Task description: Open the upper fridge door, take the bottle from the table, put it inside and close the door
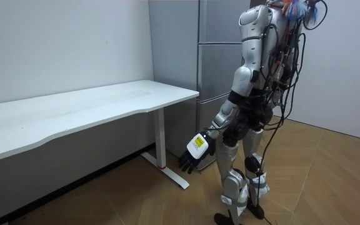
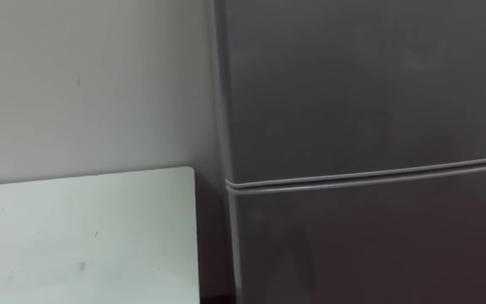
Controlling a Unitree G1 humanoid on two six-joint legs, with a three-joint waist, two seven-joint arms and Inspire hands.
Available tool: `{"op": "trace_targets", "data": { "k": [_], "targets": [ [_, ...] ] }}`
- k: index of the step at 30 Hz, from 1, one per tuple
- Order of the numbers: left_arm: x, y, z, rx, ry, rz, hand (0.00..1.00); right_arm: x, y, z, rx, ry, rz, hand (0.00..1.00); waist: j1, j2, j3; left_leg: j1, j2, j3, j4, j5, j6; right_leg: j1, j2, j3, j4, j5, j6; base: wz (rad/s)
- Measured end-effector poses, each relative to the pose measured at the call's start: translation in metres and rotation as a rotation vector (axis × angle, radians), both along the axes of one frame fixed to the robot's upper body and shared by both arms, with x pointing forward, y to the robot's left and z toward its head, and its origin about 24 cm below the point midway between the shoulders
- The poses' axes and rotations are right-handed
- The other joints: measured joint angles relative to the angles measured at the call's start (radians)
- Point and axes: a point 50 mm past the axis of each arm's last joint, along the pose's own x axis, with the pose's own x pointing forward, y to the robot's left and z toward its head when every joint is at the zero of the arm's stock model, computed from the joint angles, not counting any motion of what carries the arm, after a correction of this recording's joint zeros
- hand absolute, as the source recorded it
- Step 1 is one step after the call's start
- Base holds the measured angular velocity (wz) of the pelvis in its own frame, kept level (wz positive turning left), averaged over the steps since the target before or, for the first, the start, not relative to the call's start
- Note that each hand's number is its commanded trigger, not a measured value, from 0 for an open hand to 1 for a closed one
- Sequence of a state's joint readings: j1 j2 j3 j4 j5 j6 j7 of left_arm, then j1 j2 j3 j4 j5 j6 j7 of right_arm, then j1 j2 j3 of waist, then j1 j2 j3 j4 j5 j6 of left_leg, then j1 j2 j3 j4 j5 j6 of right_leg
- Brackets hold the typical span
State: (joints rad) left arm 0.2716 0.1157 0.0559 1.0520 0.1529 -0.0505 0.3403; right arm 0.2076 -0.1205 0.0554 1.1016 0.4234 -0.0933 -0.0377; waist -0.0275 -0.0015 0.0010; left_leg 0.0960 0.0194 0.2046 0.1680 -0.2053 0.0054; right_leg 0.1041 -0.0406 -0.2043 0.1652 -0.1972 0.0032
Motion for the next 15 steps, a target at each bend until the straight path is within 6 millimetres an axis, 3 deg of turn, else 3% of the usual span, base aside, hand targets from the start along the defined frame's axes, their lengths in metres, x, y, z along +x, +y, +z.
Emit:
{"op": "trace_targets", "data": {
  "k": [15],
  "targets": [
    [-0.0017,-0.0048,-0.0012,-0.01,0.006,-0.004,0.0,0.0044,0.0044,-0.0022,0.046,0.023,0.065,0.0,0.013,-0.018,-0.0015,-0.024,-0.007,-0.036,0.006,0.0,0.001,0.001,-0.003,-0.037,-0.015,0.001,0.002,0.07]
  ]
}}
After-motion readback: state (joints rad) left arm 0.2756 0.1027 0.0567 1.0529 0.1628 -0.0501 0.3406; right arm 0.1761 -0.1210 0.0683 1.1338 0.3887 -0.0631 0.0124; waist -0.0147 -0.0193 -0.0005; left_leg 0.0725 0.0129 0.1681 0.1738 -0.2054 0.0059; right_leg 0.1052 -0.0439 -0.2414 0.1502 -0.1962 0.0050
